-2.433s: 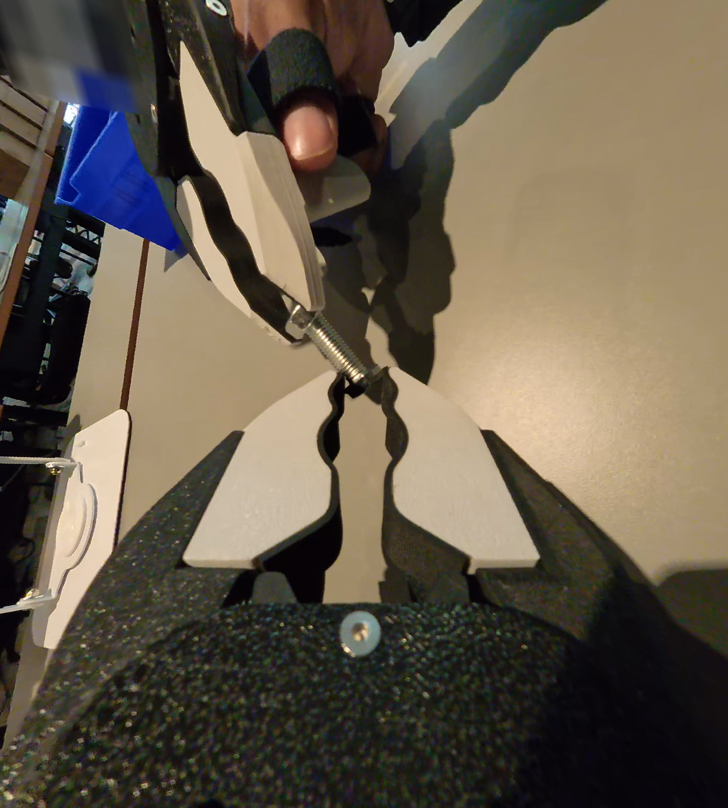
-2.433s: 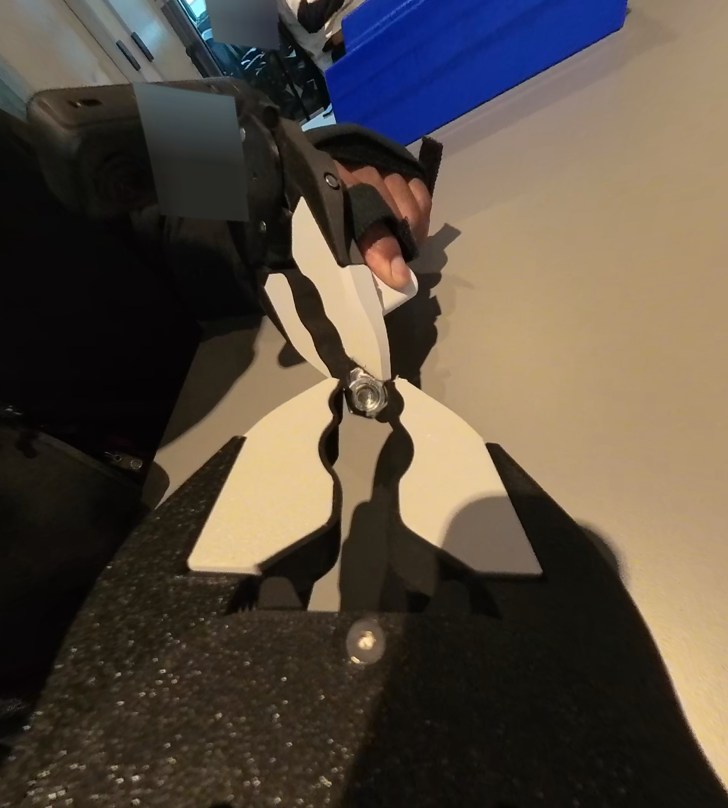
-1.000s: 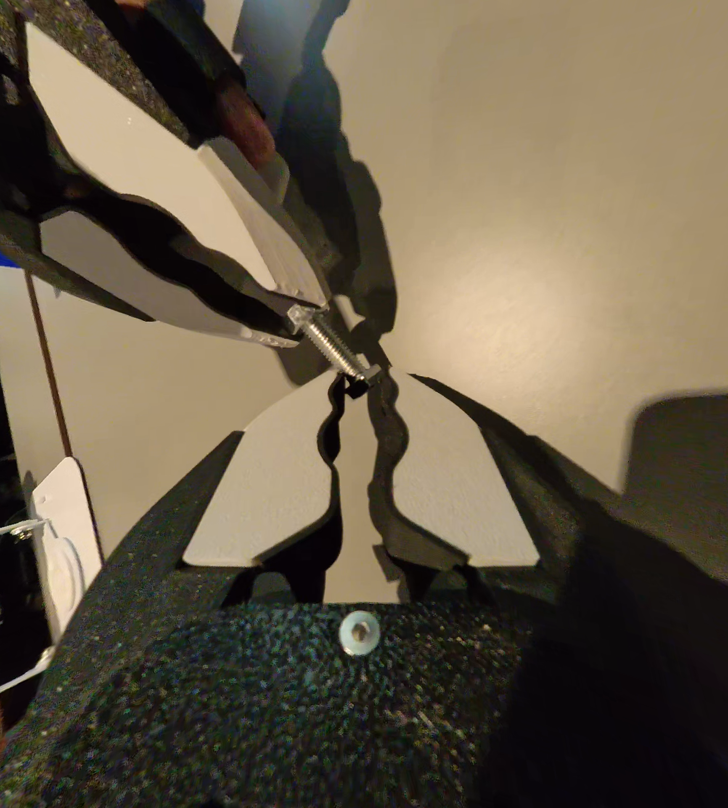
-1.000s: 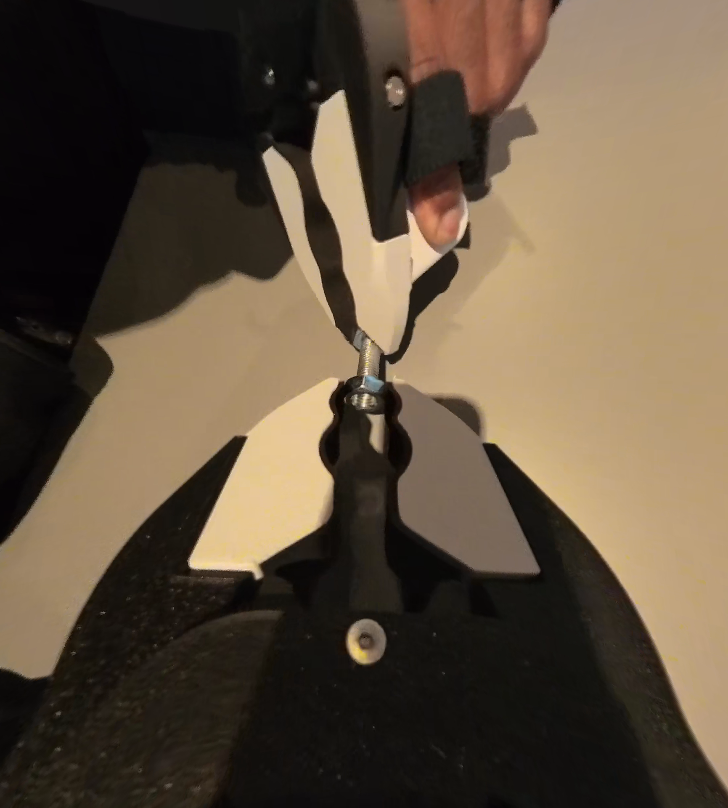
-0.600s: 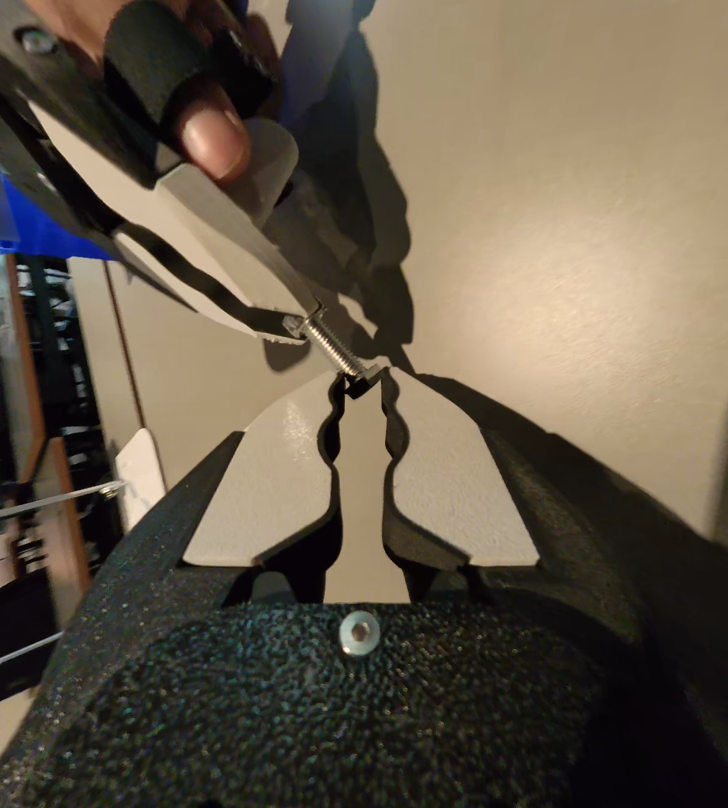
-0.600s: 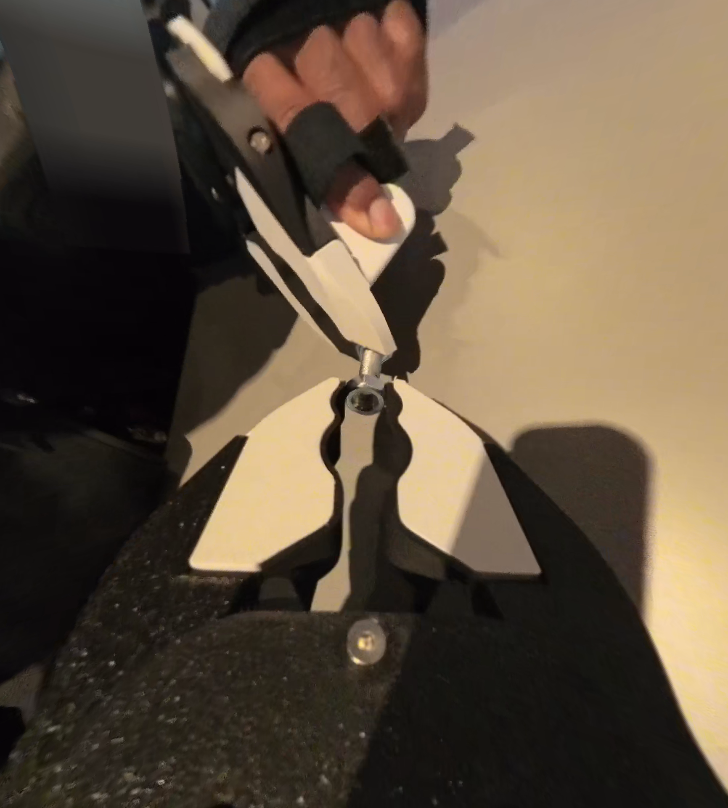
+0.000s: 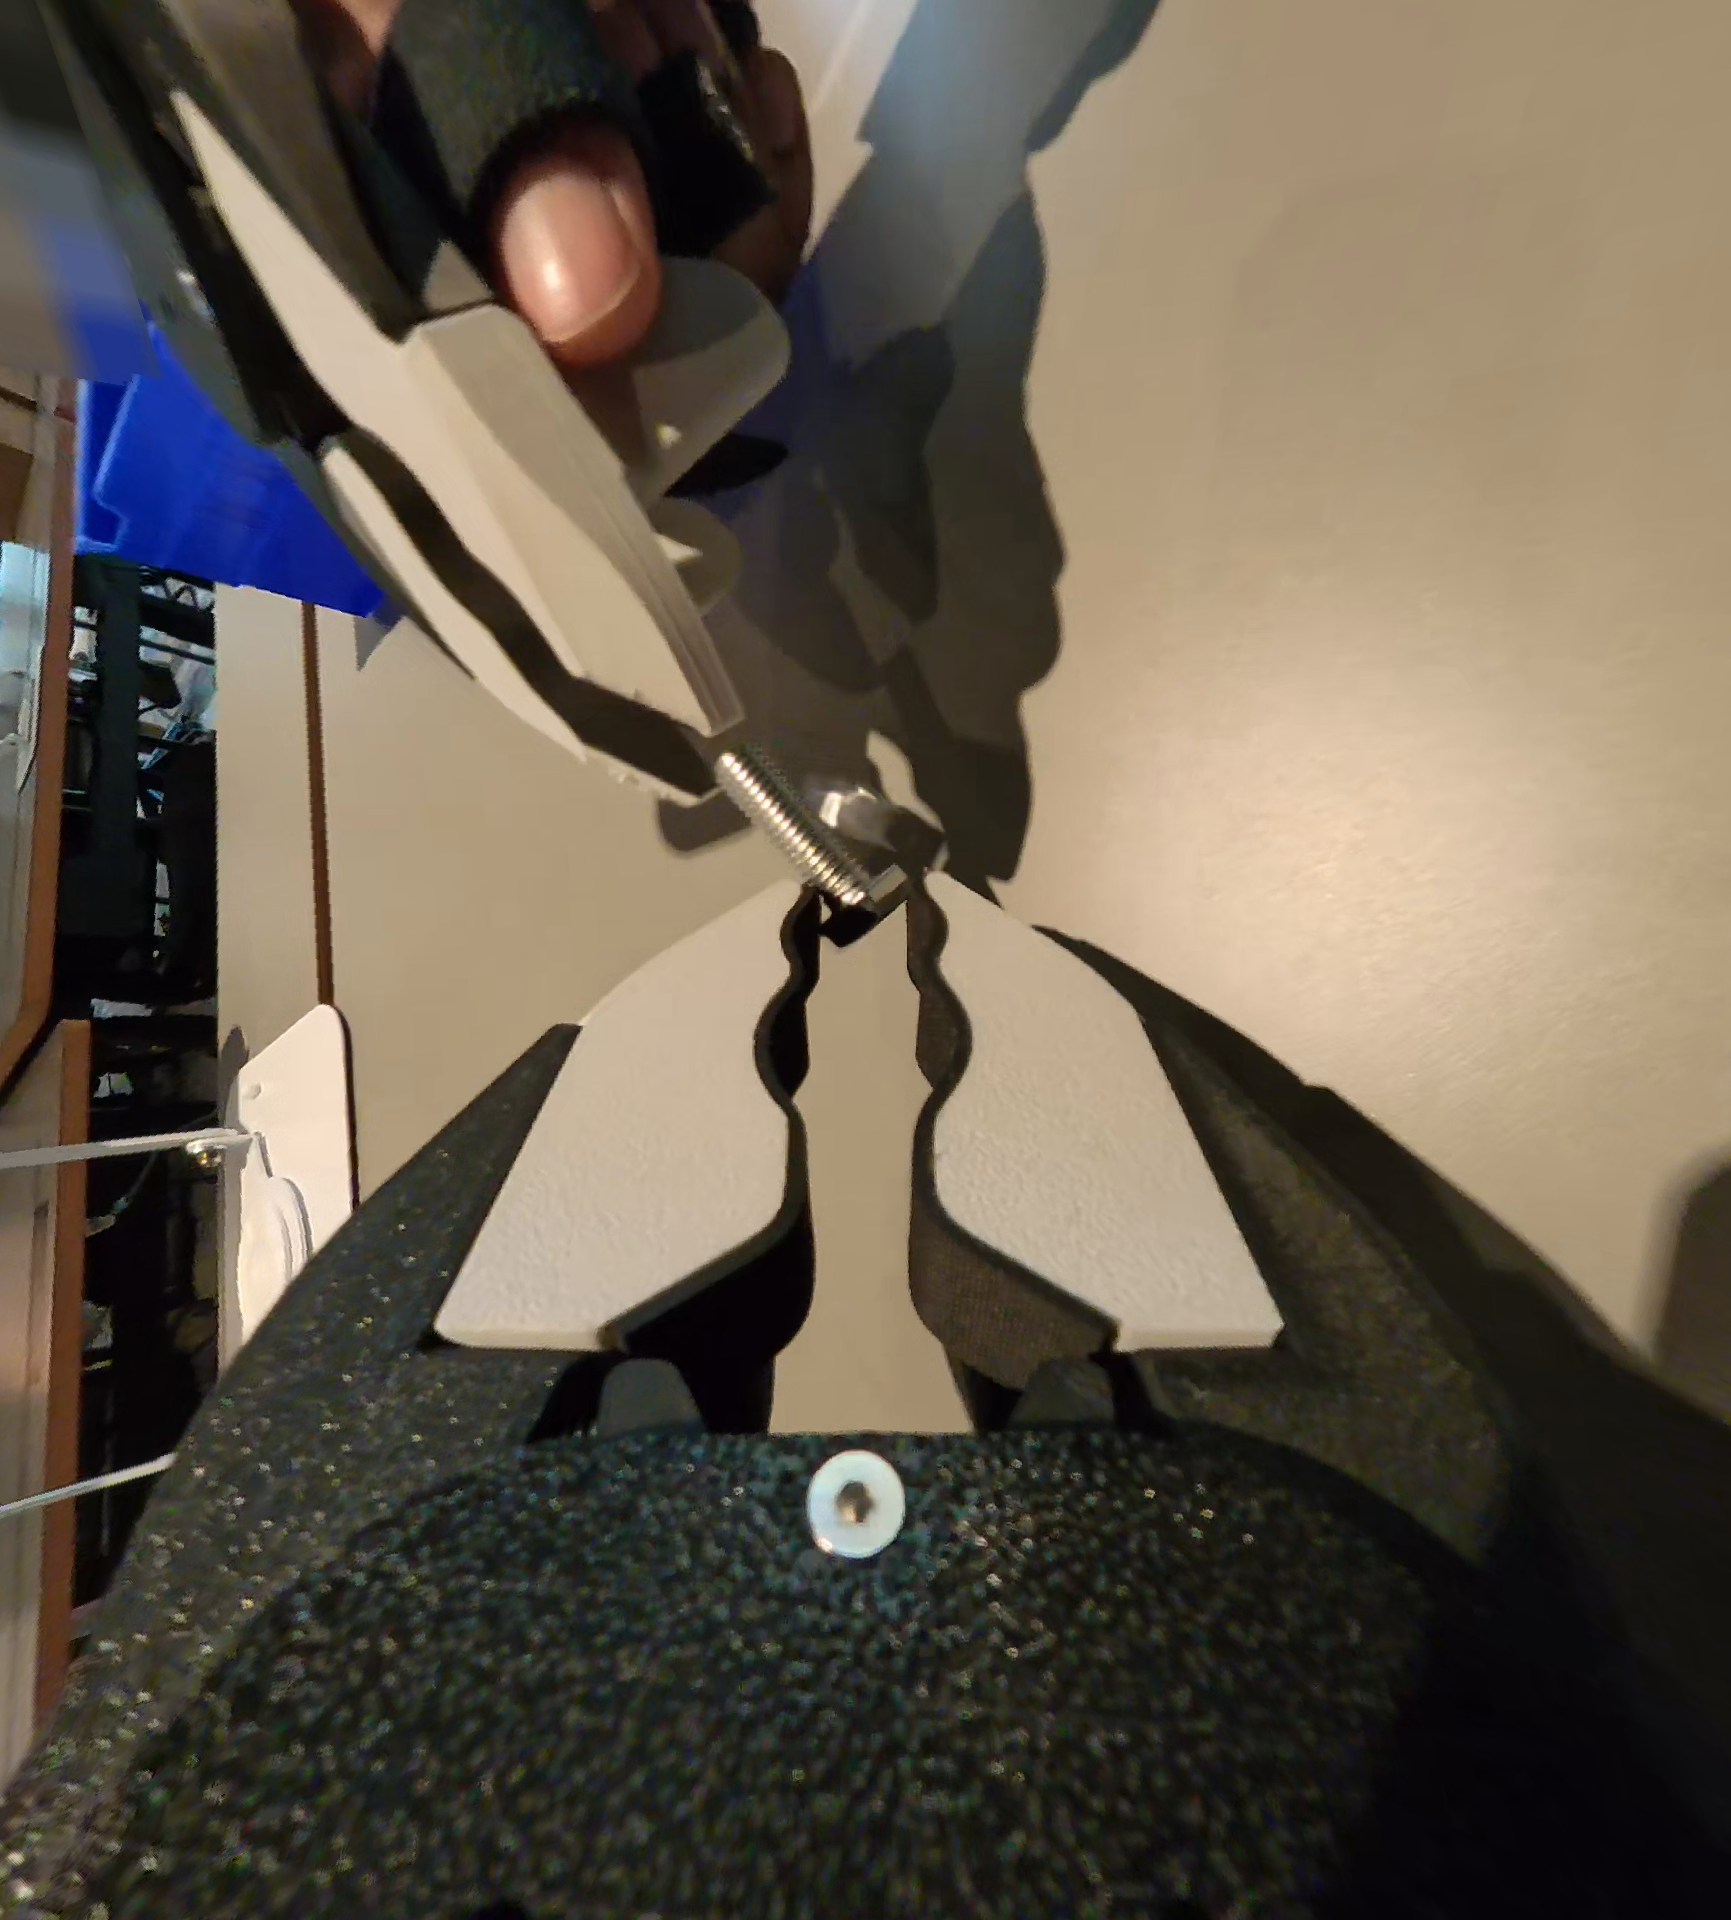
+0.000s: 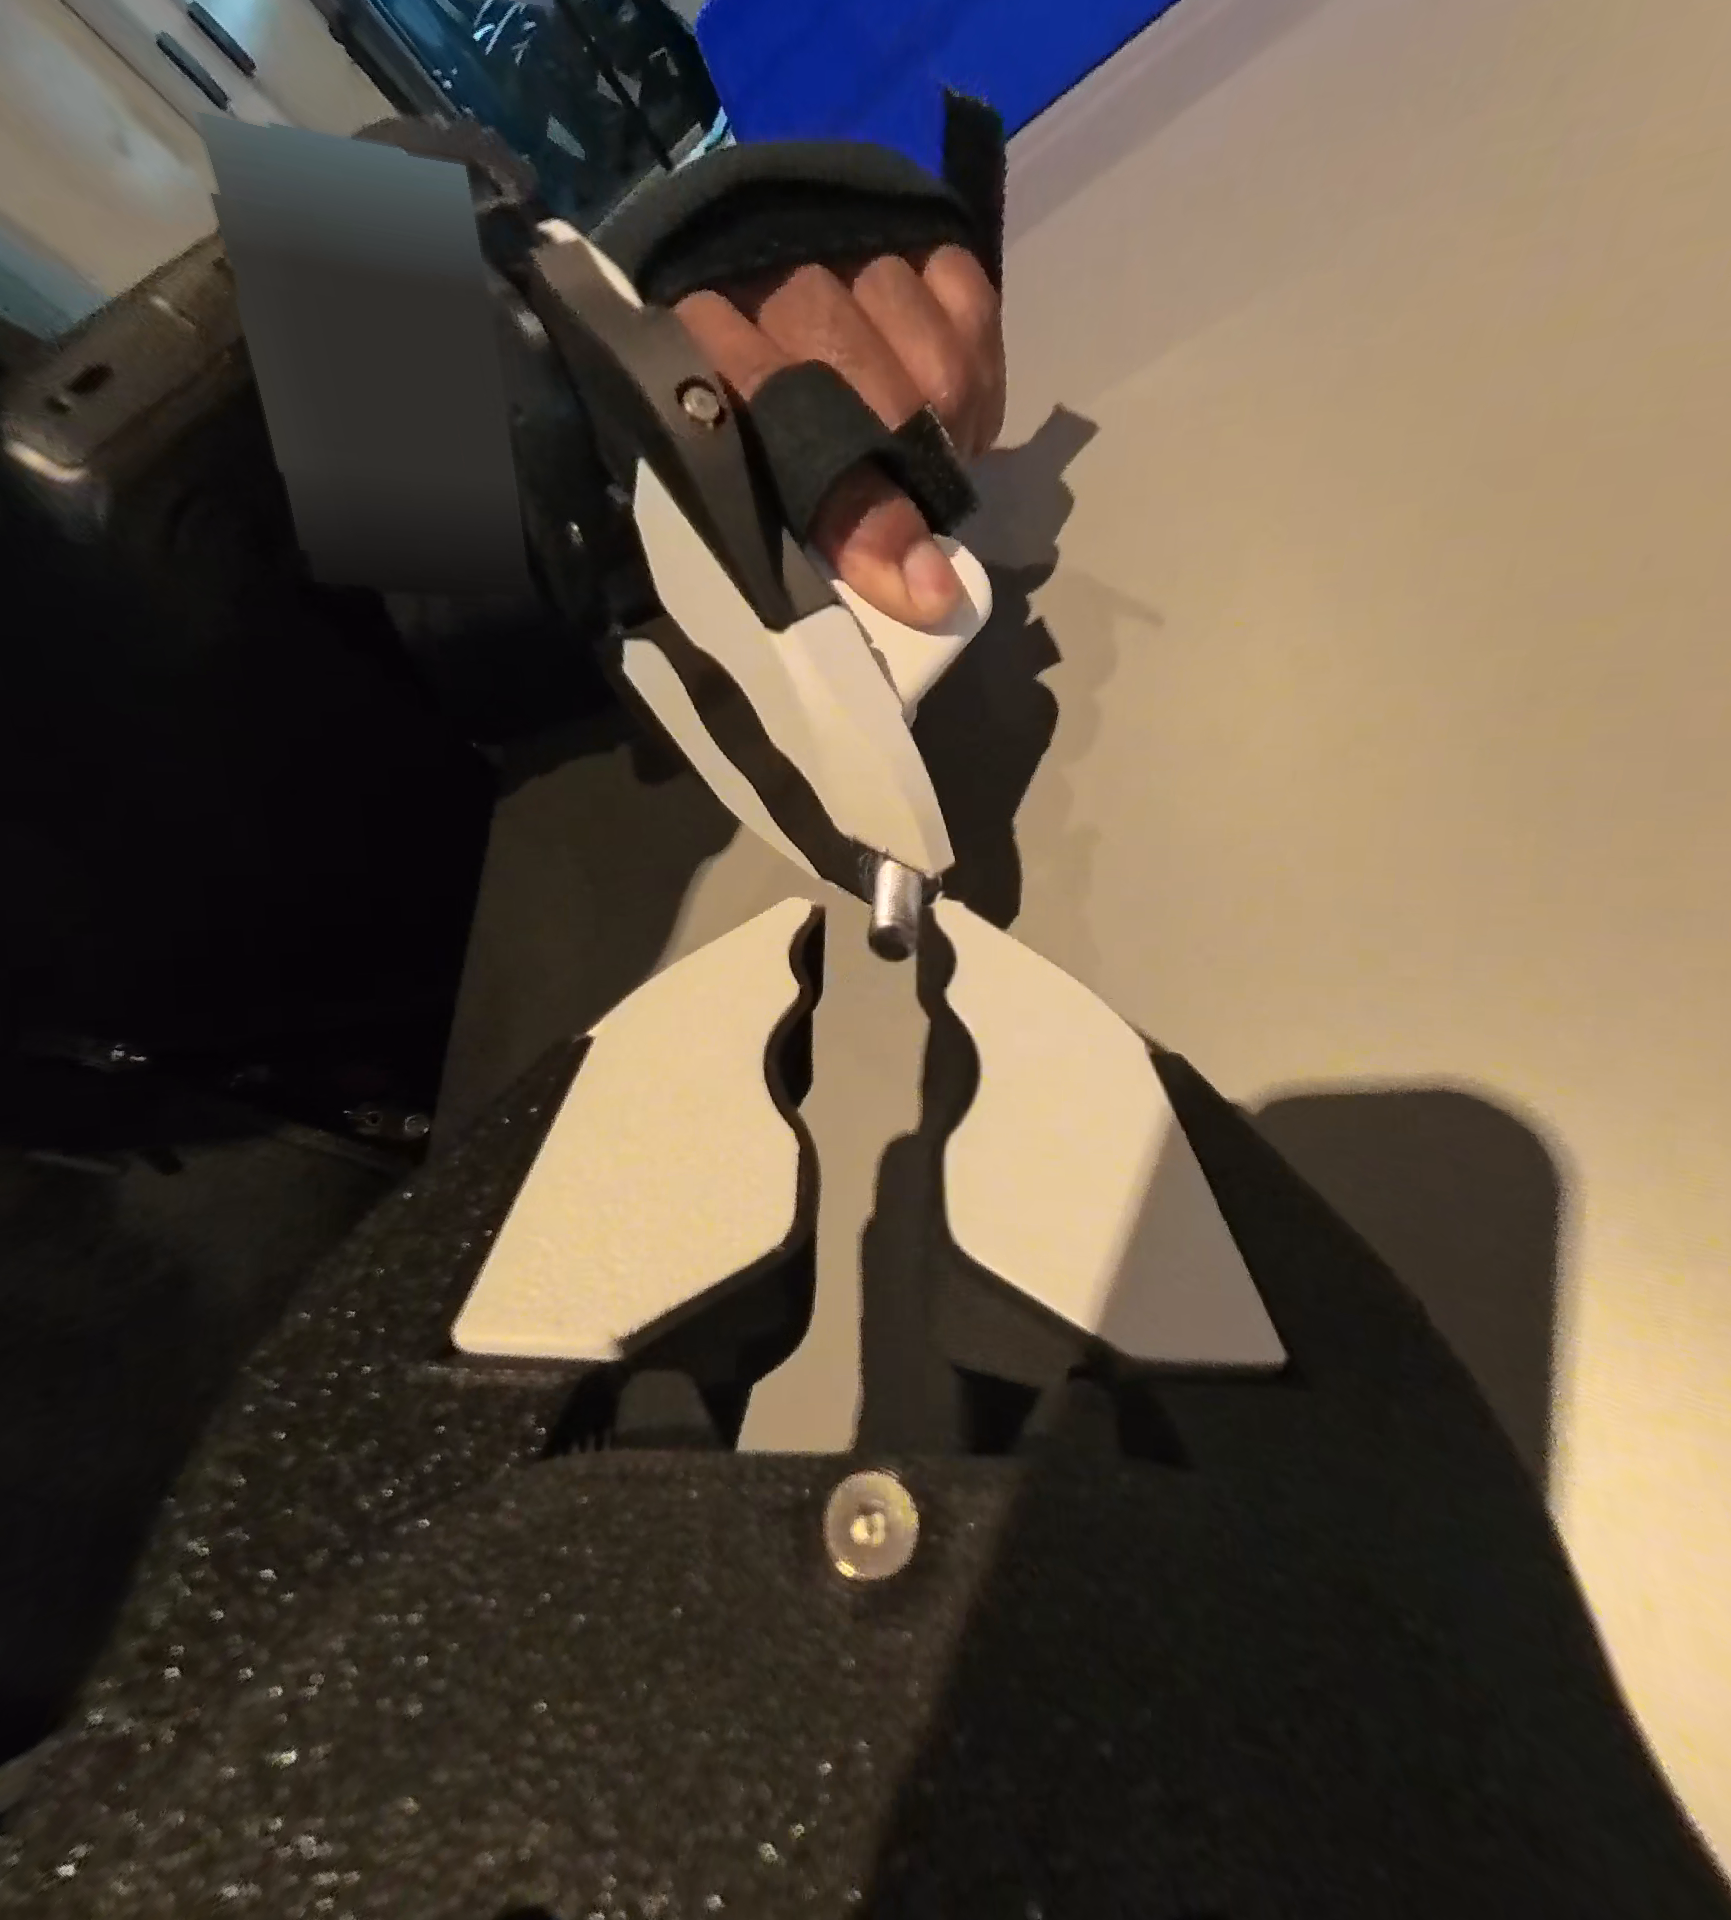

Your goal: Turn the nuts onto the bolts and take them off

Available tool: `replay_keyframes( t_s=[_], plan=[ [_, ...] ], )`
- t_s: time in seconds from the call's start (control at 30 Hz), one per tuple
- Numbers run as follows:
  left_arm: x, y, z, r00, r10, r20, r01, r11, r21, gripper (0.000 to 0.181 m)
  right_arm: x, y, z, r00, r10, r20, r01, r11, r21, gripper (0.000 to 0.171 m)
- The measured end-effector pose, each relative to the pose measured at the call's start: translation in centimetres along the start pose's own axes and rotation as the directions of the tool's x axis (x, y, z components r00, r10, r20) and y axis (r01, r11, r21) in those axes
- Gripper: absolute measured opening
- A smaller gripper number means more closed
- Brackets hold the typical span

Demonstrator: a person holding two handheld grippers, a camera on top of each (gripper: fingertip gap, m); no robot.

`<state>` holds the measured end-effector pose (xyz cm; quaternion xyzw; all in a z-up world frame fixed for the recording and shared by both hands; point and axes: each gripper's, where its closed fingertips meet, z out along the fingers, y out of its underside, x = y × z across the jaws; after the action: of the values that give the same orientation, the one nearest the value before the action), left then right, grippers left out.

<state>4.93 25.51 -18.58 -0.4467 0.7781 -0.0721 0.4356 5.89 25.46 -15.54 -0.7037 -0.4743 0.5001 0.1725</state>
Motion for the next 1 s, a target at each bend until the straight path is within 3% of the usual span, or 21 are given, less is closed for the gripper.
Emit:
replay_keyframes(
  t_s=[0.03,0.2,0.43,0.63,0.83,1.0],
  plan=[
    [0.0,0.0,0.0,1.000,-0.007,-0.001,0.007,1.000,0.005,0.016,0.0,0.0,0.0,1.000,-0.002,0.000,0.002,1.000,0.001,0.016],
    [0.6,0.7,0.4,0.999,-0.011,-0.041,0.010,1.000,-0.020,0.016,0.7,0.0,-0.4,1.000,-0.010,-0.027,0.010,1.000,0.003,0.013],
    [-0.3,2.5,-0.5,0.987,-0.149,-0.054,0.150,0.988,0.020,0.016,4.7,1.2,-4.2,0.927,-0.168,-0.336,0.138,0.984,-0.111,0.017],
    [-0.1,2.3,-0.3,0.980,-0.185,-0.076,0.190,0.980,0.053,0.016,3.8,6.4,-5.1,0.923,-0.229,-0.310,0.088,0.908,-0.409,0.030],
    [-0.1,1.8,-0.5,0.980,-0.183,-0.079,0.189,0.979,0.075,0.016,-2.4,8.2,-6.5,0.933,-0.309,-0.186,0.237,0.913,-0.331,0.041],
    [0.0,1.9,-0.1,0.976,-0.201,-0.088,0.208,0.975,0.080,0.016,-2.9,10.1,-4.6,0.889,-0.382,-0.253,0.308,0.907,-0.288,0.045]
  ],
)
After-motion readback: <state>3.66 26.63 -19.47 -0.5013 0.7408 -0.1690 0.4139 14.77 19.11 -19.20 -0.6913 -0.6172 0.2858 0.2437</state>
